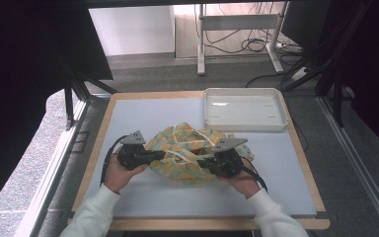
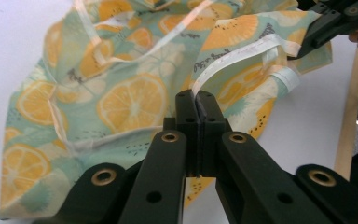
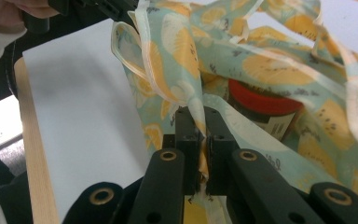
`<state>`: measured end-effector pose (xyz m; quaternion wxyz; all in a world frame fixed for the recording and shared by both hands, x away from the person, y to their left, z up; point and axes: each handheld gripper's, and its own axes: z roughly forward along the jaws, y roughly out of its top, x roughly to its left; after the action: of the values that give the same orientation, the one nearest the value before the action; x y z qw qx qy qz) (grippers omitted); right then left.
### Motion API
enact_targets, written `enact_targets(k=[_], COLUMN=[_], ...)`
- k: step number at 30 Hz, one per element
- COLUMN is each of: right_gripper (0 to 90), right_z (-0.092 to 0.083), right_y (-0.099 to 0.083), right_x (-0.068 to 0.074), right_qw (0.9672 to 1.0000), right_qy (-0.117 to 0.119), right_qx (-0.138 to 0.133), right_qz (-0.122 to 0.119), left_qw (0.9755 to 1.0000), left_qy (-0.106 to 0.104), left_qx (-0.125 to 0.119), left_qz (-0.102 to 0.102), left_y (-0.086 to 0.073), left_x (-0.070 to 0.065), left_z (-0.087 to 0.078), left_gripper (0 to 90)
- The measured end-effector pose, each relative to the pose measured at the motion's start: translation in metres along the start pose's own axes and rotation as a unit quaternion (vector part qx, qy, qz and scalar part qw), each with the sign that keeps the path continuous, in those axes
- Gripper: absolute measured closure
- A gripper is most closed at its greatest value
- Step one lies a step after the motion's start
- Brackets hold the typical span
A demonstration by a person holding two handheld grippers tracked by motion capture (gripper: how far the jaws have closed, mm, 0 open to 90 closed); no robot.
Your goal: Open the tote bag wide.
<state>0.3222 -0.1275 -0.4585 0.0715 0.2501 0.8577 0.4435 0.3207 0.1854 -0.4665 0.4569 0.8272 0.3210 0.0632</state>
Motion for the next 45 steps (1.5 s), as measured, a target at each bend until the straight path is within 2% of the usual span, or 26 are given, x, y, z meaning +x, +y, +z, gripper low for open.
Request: enact_targets(k=[10,14,22,28,37,42,45], right_gripper=[85.8,85.4,84.9,83.6,81.6,73.7,57.0], right_z=[0.002,0.005,0.014,0.020,0.024,0.024,0.021], right_y=[-0.017,-0.023,-0.037,-0.049,-0.060,-0.060,-0.059], right_x=[0.002,0.004,0.007,0.007,0.006,0.008,0.010], right_qw=[0.9997,0.9993,0.9978,0.9954,0.9932,0.9933,0.9944], right_qy=[0.011,0.020,0.028,0.037,0.035,0.025,0.015], right_qx=[0.020,0.032,0.061,0.088,0.111,0.112,0.102], right_qz=[0.004,-0.001,-0.003,-0.002,-0.004,-0.016,-0.026], left_qw=[0.9999,0.9996,0.9990,0.9978,0.9951,0.9945,0.9948], left_qy=[-0.010,-0.009,-0.019,-0.024,-0.022,-0.017,-0.011], left_qx=[0.011,0.022,0.038,0.061,0.095,0.101,0.099], left_qz=[-0.003,-0.016,-0.012,-0.011,-0.014,-0.021,-0.020], left_y=[-0.013,-0.022,-0.037,-0.051,-0.060,-0.062,-0.062], left_x=[-0.008,-0.012,-0.019,-0.023,-0.025,-0.023,-0.022], left_z=[0.001,0.001,0.002,0.009,0.023,0.026,0.025], left_gripper=[90.0,90.0,90.0,90.0,90.0,88.6,85.2])
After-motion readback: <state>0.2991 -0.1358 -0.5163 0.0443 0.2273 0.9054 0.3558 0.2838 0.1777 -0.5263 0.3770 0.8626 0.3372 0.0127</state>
